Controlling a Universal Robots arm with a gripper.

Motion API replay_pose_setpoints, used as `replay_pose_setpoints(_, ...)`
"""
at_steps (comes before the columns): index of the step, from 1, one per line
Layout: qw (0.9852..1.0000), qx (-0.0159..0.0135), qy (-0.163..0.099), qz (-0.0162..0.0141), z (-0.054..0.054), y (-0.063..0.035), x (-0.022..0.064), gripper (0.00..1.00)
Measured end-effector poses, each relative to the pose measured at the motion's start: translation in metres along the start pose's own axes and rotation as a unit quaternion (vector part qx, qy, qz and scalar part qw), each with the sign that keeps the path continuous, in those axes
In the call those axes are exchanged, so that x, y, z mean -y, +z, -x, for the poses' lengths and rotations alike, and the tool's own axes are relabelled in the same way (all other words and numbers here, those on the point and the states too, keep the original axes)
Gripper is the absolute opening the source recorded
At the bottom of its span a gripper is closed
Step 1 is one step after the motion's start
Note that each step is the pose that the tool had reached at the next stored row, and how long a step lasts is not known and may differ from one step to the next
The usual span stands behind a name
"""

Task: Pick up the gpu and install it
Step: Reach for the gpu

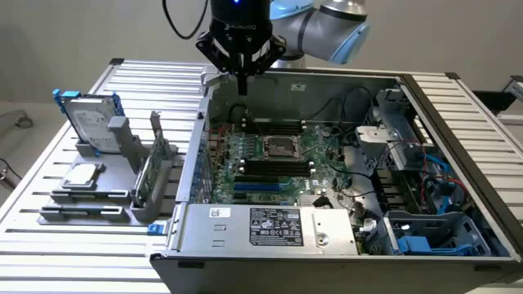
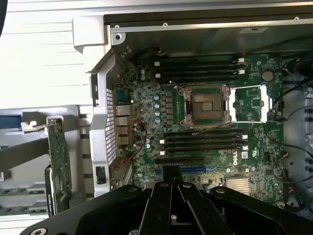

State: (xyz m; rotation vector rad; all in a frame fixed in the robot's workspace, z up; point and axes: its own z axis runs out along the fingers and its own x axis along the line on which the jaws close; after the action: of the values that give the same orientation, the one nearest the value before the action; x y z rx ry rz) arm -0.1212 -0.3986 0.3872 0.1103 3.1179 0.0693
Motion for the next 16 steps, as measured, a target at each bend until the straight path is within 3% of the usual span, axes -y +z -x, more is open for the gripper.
replay_pose_setpoints(13, 1.0000, 0.0000, 0.000, 0.0000, 0.000, 0.0032, 0.0002, 0.11)
replay_pose_setpoints(16, 1.0000, -0.0014, 0.000, -0.0001, -0.011, 0.0032, 0.0008, 0.11)
